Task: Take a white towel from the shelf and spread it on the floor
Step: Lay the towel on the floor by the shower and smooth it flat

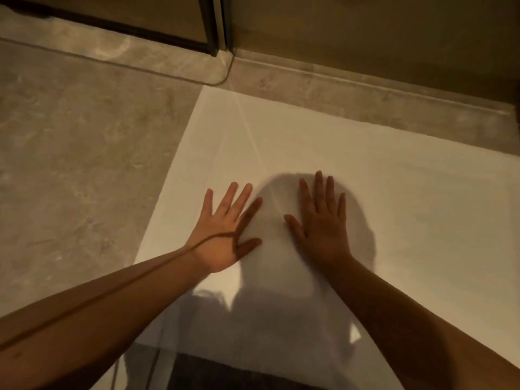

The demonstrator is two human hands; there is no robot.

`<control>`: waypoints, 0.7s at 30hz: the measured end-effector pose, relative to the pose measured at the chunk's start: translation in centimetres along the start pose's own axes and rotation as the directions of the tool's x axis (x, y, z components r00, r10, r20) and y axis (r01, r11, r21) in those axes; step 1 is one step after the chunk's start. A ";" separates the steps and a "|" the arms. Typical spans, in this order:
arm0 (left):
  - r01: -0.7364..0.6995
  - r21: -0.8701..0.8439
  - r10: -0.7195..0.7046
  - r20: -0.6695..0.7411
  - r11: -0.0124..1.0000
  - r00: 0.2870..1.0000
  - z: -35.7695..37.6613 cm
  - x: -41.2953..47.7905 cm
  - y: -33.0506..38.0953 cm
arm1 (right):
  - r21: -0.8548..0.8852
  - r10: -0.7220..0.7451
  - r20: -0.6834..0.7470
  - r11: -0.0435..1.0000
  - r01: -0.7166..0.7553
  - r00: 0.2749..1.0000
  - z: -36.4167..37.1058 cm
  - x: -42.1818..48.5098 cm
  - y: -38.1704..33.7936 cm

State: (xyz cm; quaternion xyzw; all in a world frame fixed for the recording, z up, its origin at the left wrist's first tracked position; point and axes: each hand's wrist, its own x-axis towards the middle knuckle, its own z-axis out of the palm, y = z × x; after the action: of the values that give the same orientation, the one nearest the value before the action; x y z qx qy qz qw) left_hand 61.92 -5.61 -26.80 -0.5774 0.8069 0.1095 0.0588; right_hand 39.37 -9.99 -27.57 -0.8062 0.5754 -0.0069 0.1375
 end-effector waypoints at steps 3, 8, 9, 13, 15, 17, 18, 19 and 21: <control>-0.084 0.078 0.083 0.016 0.993 0.996 -0.2 -0.9 0.9 | -0.032 -0.013 0.062 0.999 0.015 0.998 0.6 -3.6 0.0; -0.054 0.190 0.038 0.085 0.980 0.996 0.1 -2.0 1.4 | -0.078 -0.041 0.088 0.996 0.048 0.995 0.8 -8.8 4.2; -0.073 0.198 0.055 0.091 0.978 0.994 -0.1 -1.9 1.9 | -0.079 -0.009 0.088 0.997 0.016 0.996 0.5 -9.4 5.0; -0.193 0.134 0.172 0.150 0.972 0.974 -0.2 -1.1 6.3 | -0.081 0.045 0.091 0.996 -0.037 0.995 -0.1 -10.4 5.9; -0.199 0.076 0.180 0.209 0.977 0.961 0.3 -0.6 8.9 | -0.055 0.020 0.089 0.998 -0.015 0.996 0.0 -10.1 5.2; -0.182 0.095 0.156 0.235 0.979 0.959 0.7 -0.4 10.5 | -0.058 -0.017 0.107 0.998 0.023 0.994 0.3 -10.0 4.6; -0.178 0.127 0.146 0.233 0.976 0.962 0.7 -0.3 10.9 | -0.066 -0.025 0.118 0.997 0.033 0.993 0.4 -10.1 4.6; -0.186 0.158 0.149 0.221 0.970 0.964 0.9 -0.1 11.3 | -0.070 -0.019 0.121 0.997 0.027 0.992 0.4 -10.5 5.1; -0.216 0.203 0.174 0.205 0.955 0.963 0.8 -0.2 11.2 | -0.063 0.000 0.105 0.998 0.006 0.994 0.4 -11.4 6.2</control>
State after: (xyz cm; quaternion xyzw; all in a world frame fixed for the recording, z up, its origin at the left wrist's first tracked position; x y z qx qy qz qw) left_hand 51.40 -1.80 -26.31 -0.4717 0.8584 0.0766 0.1866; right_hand 29.84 -1.20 -27.68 -0.8103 0.5661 0.0537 0.1419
